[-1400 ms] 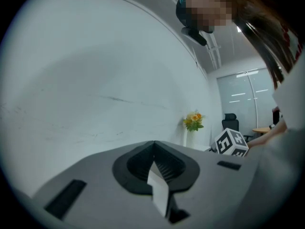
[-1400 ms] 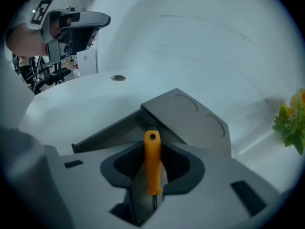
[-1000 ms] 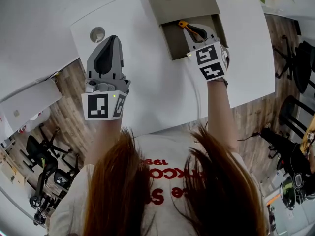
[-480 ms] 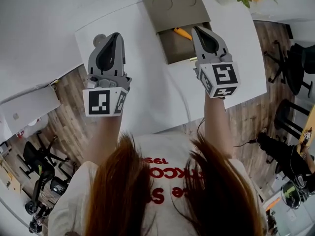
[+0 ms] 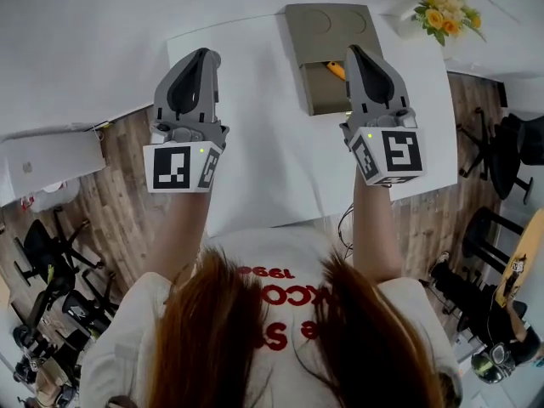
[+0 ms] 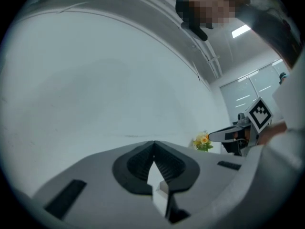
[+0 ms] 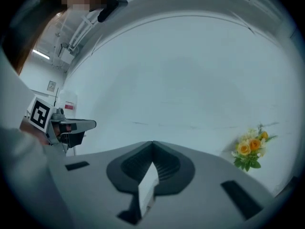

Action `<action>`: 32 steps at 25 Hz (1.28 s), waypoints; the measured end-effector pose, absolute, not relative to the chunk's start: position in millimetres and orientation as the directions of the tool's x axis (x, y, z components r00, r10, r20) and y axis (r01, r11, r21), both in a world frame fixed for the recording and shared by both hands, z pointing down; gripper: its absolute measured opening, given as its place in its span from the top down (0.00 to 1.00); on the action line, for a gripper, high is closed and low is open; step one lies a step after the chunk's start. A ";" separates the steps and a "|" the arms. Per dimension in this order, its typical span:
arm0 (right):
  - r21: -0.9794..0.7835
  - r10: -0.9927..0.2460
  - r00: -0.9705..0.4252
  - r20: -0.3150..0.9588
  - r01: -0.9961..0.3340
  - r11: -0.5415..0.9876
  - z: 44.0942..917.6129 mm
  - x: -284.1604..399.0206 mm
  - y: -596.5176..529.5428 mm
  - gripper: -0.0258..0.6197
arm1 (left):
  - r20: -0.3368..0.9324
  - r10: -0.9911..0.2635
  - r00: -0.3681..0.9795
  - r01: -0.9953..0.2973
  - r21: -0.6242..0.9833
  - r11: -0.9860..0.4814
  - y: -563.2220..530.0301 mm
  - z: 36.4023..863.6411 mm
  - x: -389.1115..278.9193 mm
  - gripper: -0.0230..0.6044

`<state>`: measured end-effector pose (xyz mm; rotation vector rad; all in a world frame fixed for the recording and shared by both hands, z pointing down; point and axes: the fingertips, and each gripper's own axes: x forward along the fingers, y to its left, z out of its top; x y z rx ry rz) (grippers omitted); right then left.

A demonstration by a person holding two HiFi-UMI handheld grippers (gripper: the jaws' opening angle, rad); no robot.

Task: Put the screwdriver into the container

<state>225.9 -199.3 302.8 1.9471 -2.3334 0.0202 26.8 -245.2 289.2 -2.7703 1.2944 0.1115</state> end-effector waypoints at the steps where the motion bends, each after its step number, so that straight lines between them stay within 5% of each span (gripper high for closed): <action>1: 0.054 -0.979 -0.191 0.077 -0.979 0.195 299.0 218.9 -201.9 0.95 | -0.106 -0.772 0.627 -0.779 -0.045 -0.626 -245.6 286.2 19.2 0.95; 15: 0.040 -0.945 -0.328 -0.008 -0.944 0.327 268.2 120.9 -218.6 0.96 | -0.149 -0.868 0.474 -0.880 -0.076 -0.468 -238.9 259.2 -90.4 0.95; 32: 0.023 -0.950 -0.311 -0.016 -0.950 0.310 260.4 105.1 -207.2 0.96 | -0.150 -0.863 0.483 -0.875 -0.067 -0.479 -229.7 256.7 -110.9 0.95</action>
